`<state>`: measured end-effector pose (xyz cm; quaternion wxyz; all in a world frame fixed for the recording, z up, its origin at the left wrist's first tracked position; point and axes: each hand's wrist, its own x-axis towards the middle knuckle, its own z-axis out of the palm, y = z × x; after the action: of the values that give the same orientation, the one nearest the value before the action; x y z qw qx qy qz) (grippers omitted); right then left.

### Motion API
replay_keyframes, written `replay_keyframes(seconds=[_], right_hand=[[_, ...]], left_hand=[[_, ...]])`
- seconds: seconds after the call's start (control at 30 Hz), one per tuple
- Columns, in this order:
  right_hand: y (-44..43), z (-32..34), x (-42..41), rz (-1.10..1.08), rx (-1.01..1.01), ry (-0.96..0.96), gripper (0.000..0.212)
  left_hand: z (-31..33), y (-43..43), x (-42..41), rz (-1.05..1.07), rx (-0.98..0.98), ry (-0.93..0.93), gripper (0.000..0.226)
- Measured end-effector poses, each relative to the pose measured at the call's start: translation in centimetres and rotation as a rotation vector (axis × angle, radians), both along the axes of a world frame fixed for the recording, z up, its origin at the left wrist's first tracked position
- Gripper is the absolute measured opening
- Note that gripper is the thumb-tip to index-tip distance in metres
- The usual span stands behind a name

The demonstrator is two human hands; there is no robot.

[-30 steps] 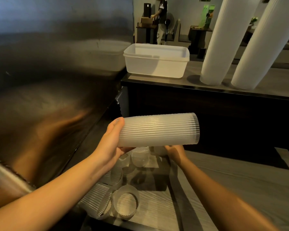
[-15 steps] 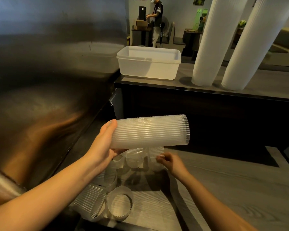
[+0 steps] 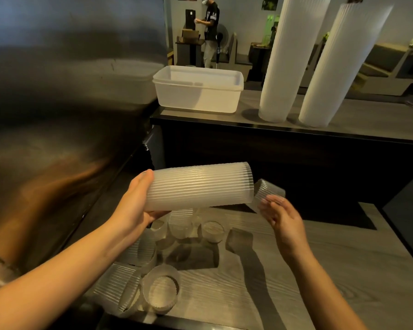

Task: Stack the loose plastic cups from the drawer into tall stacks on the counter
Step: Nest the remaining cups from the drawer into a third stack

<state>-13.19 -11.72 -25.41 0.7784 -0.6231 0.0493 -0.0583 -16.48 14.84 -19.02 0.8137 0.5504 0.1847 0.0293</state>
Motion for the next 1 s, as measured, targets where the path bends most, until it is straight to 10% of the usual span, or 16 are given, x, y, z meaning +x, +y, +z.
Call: replay_keyframes(seconds=[1.0], right_hand=[[1.7, 4.0, -2.5, 0.328, -0.342, -0.176, 0.034]], left_hand=[[0.1, -0.3, -0.3, -0.048, 0.034, -0.017, 0.038]])
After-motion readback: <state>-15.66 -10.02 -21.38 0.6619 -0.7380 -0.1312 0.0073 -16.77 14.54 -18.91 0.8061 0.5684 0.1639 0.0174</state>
